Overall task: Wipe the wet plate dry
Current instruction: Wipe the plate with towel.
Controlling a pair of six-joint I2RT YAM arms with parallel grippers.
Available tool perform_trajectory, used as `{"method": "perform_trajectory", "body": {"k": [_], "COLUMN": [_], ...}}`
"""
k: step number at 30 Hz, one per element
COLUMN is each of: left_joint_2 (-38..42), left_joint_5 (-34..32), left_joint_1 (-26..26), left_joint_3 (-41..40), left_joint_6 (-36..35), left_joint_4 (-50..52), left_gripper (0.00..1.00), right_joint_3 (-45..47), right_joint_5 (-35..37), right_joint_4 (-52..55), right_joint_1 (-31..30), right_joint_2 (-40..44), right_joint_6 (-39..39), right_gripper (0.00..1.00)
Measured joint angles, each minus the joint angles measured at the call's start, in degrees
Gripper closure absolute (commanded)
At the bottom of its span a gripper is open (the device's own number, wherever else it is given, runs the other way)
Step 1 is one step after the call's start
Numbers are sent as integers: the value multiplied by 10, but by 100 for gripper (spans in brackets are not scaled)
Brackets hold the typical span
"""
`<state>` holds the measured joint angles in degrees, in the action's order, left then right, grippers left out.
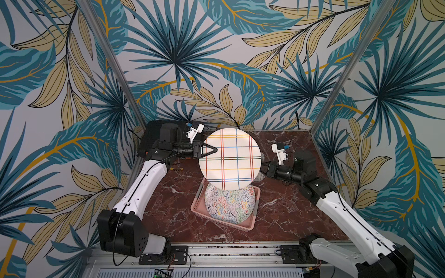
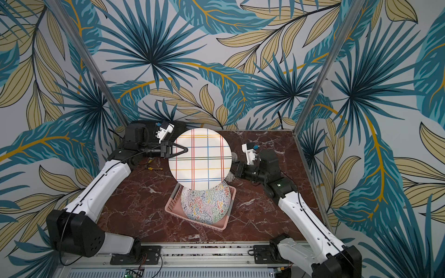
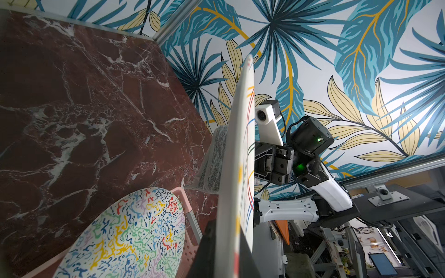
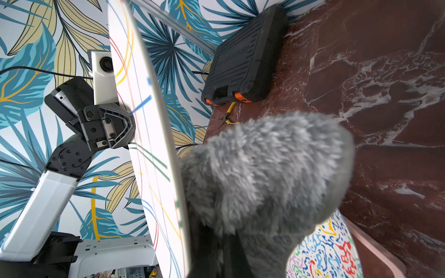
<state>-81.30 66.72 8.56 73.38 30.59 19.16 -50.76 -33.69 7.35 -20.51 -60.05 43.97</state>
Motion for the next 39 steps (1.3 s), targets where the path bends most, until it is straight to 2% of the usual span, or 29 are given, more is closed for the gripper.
{"method": "perform_trajectory", "body": {"k": [10, 20, 28, 35, 39], "left_joint_2": [-11, -20, -26, -27, -27], "left_joint_5": [-16, -39, -48, -53, -60], "left_joint_1": [-12, -12, -12, -12, -12], "left_joint_3": [-7, -15, -23, -29, -30], "left_joint_6": [85, 115, 127, 131, 137], "left_joint_4": [-68, -88, -99, -101, -104], "left_gripper": [100, 100, 100, 100, 100], "right_joint_3": [21, 29, 33, 10, -3], "right_joint_5": [134, 307, 447, 570, 630], "right_joint_4": [11, 17, -15, -55, -95], "right_joint_1": [-110, -216, -317, -412, -448], "right_joint_2": [36, 44, 11, -61, -101], "right_joint_6": [-43, -110, -157, -213, -240], "right_gripper": [100, 100, 100, 100, 100]}}
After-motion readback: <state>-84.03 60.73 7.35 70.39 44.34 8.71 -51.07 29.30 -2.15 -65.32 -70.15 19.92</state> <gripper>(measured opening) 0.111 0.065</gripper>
